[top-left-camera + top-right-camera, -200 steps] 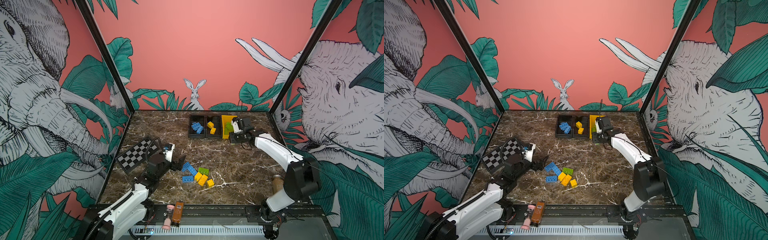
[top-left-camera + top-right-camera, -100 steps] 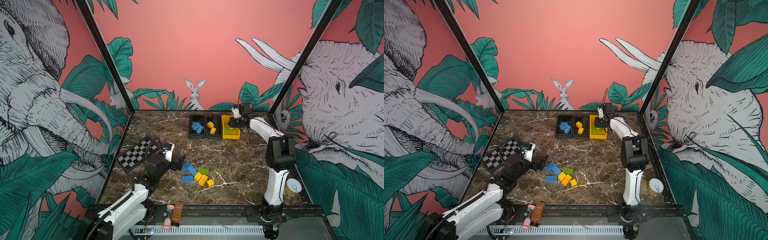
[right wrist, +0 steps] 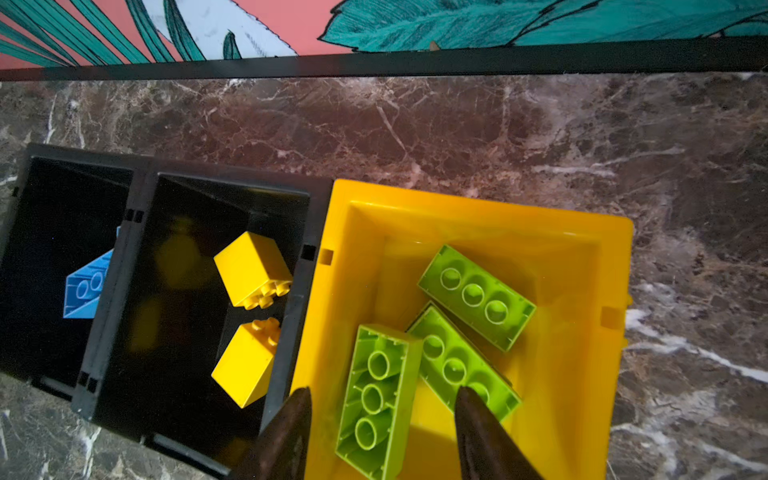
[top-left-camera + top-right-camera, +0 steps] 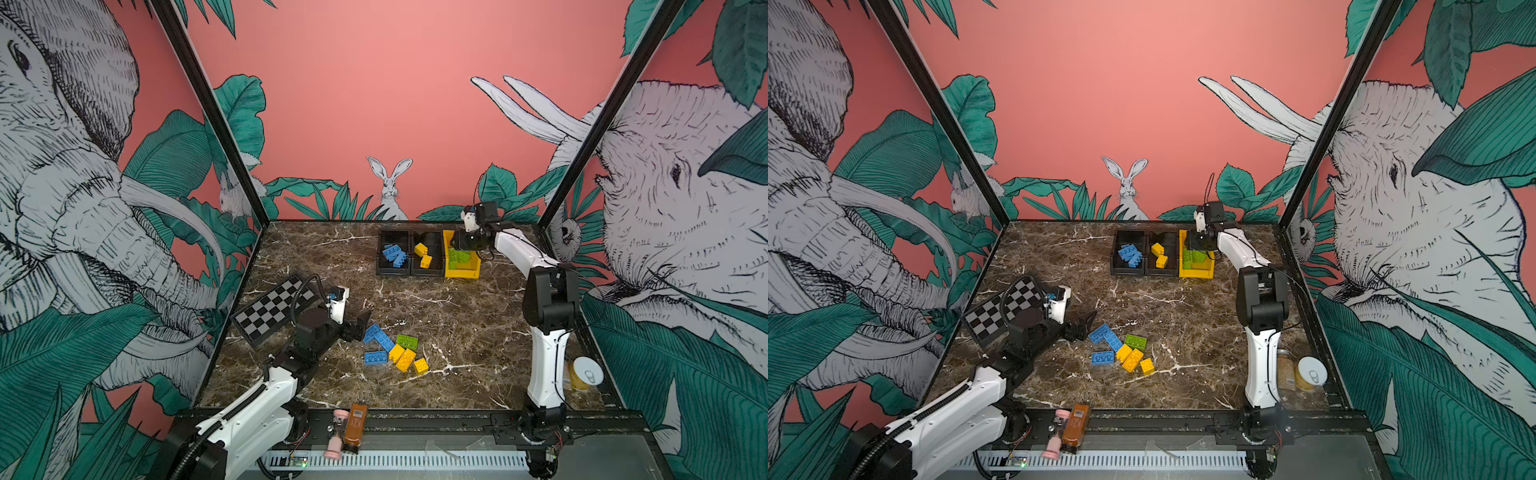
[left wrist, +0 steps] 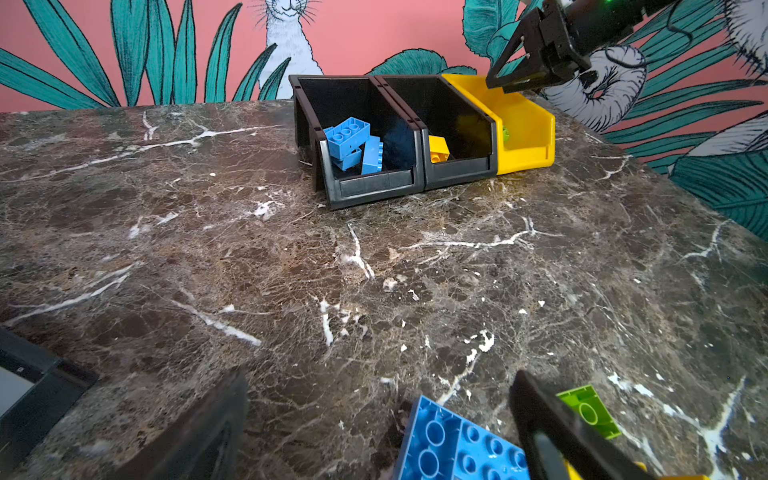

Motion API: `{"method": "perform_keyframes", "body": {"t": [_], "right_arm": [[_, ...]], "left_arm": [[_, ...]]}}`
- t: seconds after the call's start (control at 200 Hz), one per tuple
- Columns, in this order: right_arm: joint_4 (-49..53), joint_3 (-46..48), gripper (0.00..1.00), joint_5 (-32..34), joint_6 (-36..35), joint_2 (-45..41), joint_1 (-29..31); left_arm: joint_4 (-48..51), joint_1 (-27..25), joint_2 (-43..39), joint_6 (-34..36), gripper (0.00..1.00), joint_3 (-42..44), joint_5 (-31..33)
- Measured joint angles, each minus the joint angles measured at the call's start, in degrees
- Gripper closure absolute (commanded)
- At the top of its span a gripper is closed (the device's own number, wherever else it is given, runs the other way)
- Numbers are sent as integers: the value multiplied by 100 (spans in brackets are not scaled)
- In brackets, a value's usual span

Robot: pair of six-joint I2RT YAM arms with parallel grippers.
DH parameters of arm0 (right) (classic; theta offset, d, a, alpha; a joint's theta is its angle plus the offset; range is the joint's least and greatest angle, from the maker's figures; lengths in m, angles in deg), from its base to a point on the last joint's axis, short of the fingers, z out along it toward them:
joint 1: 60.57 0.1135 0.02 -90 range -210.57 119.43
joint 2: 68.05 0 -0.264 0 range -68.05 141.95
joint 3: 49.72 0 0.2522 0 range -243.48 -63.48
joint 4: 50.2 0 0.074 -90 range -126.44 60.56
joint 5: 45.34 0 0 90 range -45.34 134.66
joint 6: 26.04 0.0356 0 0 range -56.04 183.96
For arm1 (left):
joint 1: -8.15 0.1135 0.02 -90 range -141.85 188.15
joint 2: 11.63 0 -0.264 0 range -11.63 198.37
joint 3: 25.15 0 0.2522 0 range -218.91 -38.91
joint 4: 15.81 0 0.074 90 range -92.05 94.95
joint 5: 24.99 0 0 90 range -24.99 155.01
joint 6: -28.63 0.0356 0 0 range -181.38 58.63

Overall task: Sort the legos into containers by color
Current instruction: 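Return the right gripper to the pile and grasp a yellow brick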

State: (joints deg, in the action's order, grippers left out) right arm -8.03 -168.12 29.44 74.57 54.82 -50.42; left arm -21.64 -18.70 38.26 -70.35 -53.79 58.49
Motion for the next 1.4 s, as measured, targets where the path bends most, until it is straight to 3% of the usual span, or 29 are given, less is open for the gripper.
{"method": "perform_keyframes", "body": {"t": [0.095,0.23,0.38,0.53,0.72,0.875,1.14,1.4], "right_arm": [[46,592,39,24,-35,-553,57],[24,1902,36,170,-24,-1991,426],[-247,3600,35,501,293,-3851,1716],[-326,4874,34,898,990,-4776,3095],[103,5283,33,1646,1784,-4828,4293],[164,5165,32,1856,2127,-4599,4809],[164,5112,32,1797,2199,-3956,5136],[229,5115,33,1790,2225,-3897,5222]], "left_arm": [[0,0,-15,0,1,0,0],[4,0,-59,2,1,0,17],[7,0,-136,4,1,0,107],[7,0,-155,4,1,0,168],[7,0,-153,26,1,0,234],[9,0,-153,68,1,0,304],[9,0,-155,66,1,0,317],[9,0,-153,63,1,0,315]]}}
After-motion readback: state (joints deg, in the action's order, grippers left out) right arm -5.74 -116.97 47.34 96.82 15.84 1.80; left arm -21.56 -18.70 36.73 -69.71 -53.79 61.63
